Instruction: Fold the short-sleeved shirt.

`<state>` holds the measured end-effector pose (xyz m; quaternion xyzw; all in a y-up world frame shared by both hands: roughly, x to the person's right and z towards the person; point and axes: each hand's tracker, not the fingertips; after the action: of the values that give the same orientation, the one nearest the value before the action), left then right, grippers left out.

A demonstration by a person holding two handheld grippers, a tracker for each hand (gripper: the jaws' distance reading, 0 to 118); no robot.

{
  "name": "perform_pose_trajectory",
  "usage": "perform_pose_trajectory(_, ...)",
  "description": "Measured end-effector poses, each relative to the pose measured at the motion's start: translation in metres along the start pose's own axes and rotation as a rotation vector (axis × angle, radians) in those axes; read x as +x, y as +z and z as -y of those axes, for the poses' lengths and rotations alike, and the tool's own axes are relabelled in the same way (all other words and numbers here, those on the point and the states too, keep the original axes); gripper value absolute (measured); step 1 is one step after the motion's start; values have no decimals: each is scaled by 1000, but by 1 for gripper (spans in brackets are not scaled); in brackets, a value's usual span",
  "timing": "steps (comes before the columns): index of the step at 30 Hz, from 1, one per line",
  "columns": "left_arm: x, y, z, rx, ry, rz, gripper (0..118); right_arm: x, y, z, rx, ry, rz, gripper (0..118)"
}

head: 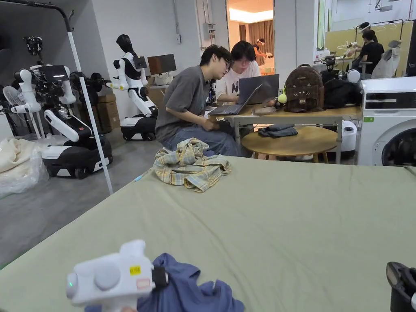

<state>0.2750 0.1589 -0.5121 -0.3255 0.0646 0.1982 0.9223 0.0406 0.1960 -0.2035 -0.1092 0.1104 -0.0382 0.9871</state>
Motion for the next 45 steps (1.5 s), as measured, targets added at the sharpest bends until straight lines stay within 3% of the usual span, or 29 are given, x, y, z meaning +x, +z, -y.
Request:
perform_pose_trajectory(3, 11, 13, -5, 93, -106, 2, 0, 10, 9, -9, 26, -32, 7, 0)
perform_pose_trajectory(4, 29, 26, -39, 149, -109, 19, 0, 13, 14, -11, 37, -33, 15, 0)
perform_pose_trajectory(8, 86, 59, -55, 294, -235, 66, 0, 29, 34, -26, 58, 4, 70, 0)
perform_pose_trajectory(12, 91, -8, 52, 357, -455, 24, 0, 57, 65, -32, 95, 70, 139, 0)
perform_pose_trajectory(14, 130, 17, 102, 308, -462, 87, 0, 72, 76, -30, 85, 92, 204, 0)
perform_pose_trajectory(19, 209, 91, 292, 74, -448, 251, 0, 109, 101, -26, 62, -12, 237, 0)
perform_pose_trajectory(22, 248, 236, 404, -121, -434, 415, 0, 129, 114, -26, 50, -16, 262, 0)
perform_pose_trajectory(24, 238, 352, 482, -250, -466, 529, 0, 138, 121, -27, 19, 15, 309, 0)
perform_pose_trajectory(25, 233, 378, 519, -267, -485, 553, 0, 141, 125, -27, 19, 15, 324, 0)
perform_pose_trajectory(28, 147, 574, 596, -435, -585, 751, 0, 149, 134, -26, 26, -26, 338, 0)
perform_pose_trajectory(29, 124, 606, 626, -447, -622, 783, 0, 151, 135, -26, 26, -39, 345, 0)
perform_pose_trajectory(31, 84, 676, 637, -466, -651, 870, 0, 153, 136, -24, 18, -52, 352, 0)
perform_pose_trajectory(34, -4, 806, 562, -511, -618, 1100, 4, 151, 137, -23, 15, -57, 351, 0)
perform_pose_trajectory(35, 5, 810, 543, -500, -585, 1105, 25, 149, 138, -24, 16, -56, 347, 0)
perform_pose_trajectory(36, 24, 807, 526, -499, -556, 1086, 54, 146, 138, -25, 18, -54, 346, 0)
perform_pose_trajectory(37, 44, 807, 491, -475, -497, 1089, 70, 143, 137, -26, 18, -49, 341, 0)
perform_pose_trajectory(40, 110, 741, 441, -289, -391, 1005, 67, 131, 133, -30, 27, -39, 313, 0)
perform_pose_trajectory(42, 162, 635, 430, -108, -374, 869, 67, 121, 128, -31, 35, -35, 286, 0)
perform_pose_trajectory(45, 188, 455, 403, 114, -406, 648, 66, 102, 117, -33, 47, -35, 248, 0)
